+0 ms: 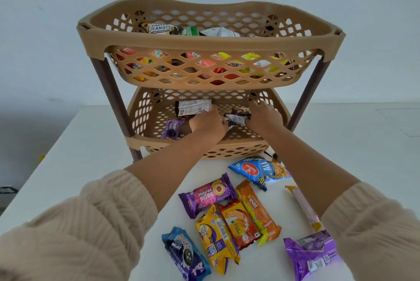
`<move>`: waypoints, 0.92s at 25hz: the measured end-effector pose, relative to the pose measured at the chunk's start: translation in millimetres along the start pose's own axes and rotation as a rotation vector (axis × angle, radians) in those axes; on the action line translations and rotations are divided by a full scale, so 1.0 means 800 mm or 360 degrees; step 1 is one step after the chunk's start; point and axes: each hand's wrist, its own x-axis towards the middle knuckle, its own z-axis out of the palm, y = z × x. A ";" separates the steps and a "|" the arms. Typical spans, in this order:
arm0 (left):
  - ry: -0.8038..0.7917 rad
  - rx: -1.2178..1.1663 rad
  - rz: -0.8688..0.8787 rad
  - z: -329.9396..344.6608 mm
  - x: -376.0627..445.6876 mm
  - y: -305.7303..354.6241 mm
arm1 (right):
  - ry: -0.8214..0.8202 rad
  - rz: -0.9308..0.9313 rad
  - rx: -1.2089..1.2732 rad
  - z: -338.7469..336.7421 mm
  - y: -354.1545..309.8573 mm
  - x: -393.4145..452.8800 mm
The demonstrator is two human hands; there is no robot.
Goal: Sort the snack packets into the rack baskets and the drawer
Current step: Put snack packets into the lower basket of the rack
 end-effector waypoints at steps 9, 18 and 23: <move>-0.0692 -0.0280 0.0274 0.012 0.012 0.000 | -0.0315 0.0038 0.0086 0.007 0.000 0.004; -0.0891 -0.0178 0.0190 0.023 0.022 0.000 | -0.0244 -0.0024 0.0241 0.005 0.002 0.000; 0.0260 0.0152 0.0754 -0.020 -0.021 -0.008 | 0.0178 -0.0308 0.0611 -0.027 0.003 -0.036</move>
